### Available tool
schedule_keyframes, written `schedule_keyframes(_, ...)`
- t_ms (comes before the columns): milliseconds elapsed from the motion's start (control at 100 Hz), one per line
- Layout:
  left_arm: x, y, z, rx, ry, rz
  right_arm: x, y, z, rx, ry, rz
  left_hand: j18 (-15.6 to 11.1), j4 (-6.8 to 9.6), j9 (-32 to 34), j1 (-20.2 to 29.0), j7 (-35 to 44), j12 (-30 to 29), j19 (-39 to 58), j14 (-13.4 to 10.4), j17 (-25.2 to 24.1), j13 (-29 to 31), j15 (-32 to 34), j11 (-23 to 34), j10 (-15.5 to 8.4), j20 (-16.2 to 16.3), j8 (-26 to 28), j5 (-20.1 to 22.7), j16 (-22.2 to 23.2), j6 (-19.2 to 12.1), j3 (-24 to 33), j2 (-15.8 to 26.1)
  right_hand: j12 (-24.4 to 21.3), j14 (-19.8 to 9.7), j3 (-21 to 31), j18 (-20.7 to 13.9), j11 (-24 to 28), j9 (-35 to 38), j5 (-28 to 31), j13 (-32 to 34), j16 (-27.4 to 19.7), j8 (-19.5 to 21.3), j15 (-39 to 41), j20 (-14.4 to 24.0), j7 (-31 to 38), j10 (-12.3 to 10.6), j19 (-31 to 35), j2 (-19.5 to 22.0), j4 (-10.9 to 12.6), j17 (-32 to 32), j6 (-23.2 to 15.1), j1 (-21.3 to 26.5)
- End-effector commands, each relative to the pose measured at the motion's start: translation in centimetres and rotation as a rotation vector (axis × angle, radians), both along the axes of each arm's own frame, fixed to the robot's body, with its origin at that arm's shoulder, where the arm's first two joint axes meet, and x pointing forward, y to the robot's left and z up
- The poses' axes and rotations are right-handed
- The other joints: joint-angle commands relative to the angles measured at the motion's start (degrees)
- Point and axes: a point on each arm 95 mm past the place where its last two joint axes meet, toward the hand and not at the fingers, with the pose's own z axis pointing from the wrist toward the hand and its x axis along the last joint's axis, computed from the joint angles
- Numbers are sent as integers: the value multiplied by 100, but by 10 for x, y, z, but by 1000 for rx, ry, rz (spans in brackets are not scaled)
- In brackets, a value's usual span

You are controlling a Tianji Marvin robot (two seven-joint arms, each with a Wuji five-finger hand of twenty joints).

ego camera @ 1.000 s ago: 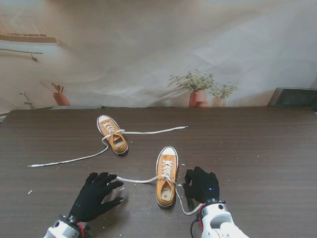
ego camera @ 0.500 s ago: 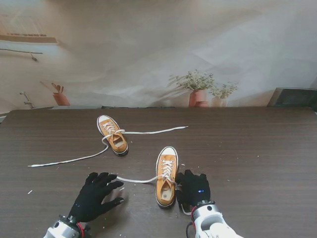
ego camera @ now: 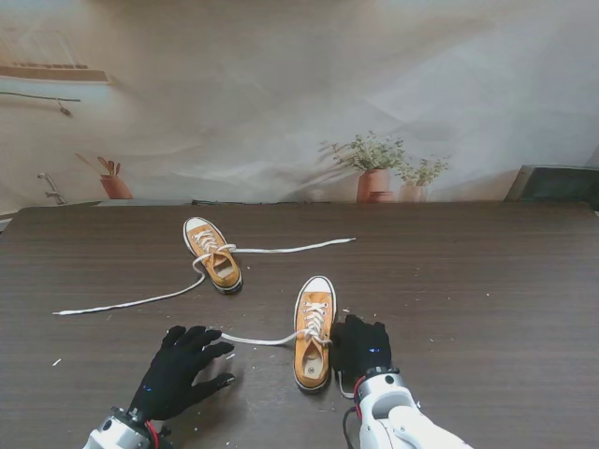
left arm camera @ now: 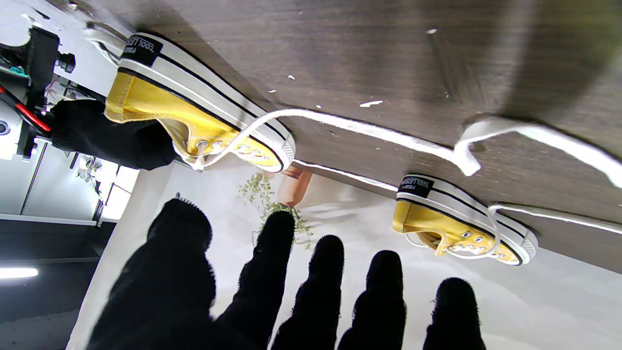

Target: Tie the shoelaces into a bow on the shoes

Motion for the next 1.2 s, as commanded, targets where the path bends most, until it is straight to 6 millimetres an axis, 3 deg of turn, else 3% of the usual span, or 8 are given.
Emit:
schedule_keyframes(0, -2, -2, 0, 6, 10, -9, -9, 0, -5, 19, 27, 11, 15, -90, -36, 90, 33, 16, -18, -13, 17, -30, 63, 20, -100, -20, 104, 163, 10, -280, 65, 188, 44, -191, -225, -30, 120, -87, -31, -135, -526, 387, -864, 13, 287, -12, 87, 271, -125, -68, 180, 152)
schedule_keyframes(100, -2, -2, 0, 5, 11, -9, -10, 1, 6, 76, -11, 16, 18, -90, -40, 92, 30, 15, -17, -14, 19, -35, 76, 18, -88, -20, 103, 157, 4, -273, 66, 184, 26, -176, -268, -19, 219, -138, -136, -171, -522, 590, -821, 27, 419, 7, 99, 351, -118, -106, 375, 186)
schedule_keyframes(340, -2, -2, 0, 1, 12, -11, -11, -1, 21, 135, -81, 25, 17, -91, -39, 93, 33, 14, -17, -9, 19, -45, 107, 19, -98, -20, 103, 163, -9, -277, 64, 187, 3, -170, -244, 9, 323, -95, -194, -136, -527, 637, -781, 33, 548, 11, 101, 360, -122, -107, 410, 177)
schedule_keyframes(600, -2, -2, 0, 6, 11, -11, -13, -5, 21, 150, -115, 19, 12, -93, -37, 89, 36, 14, -17, -14, 21, -46, 128, 20, -105, -21, 104, 169, -19, -277, 60, 191, -76, -84, -191, 156, 292, 169, -274, 44, -554, 352, -771, 28, 434, 5, 100, 260, -126, -14, -16, 120)
schedule_keyframes(990, -3, -3, 0, 3, 12, -15, -14, -7, 22, 158, -128, 18, 4, -96, -37, 98, 36, 14, -23, -22, 14, -58, 144, 21, -106, -26, 103, 166, -31, -285, 60, 192, -82, -107, -72, 117, 285, 225, -188, 163, -574, 492, -798, 12, 706, 58, 149, 142, -136, 117, 273, 43)
schedule_keyframes(1080, -3, -3, 0, 1, 12, -14, -13, -7, 22, 213, -122, 3, -40, -94, -44, 113, 40, 13, -37, -3, -2, -66, 145, 19, -85, -38, 104, 178, -33, -263, 66, 186, -169, 3, 297, 218, 17, 394, -19, 238, -729, 462, -1203, -170, 743, 170, -178, -218, -79, 23, 344, -88)
schedule_keyframes(1190, -3, -4, 0, 1, 11, -16, -13, -6, 23, 334, -87, -26, -97, -97, -43, 107, 36, 14, -58, 4, 4, -62, 158, 22, -83, -66, 101, 176, -30, -259, 63, 192, -619, 263, 273, 433, -883, 944, -143, 231, -1085, 600, -2332, -530, 776, 353, -833, -100, -139, -240, 332, -32)
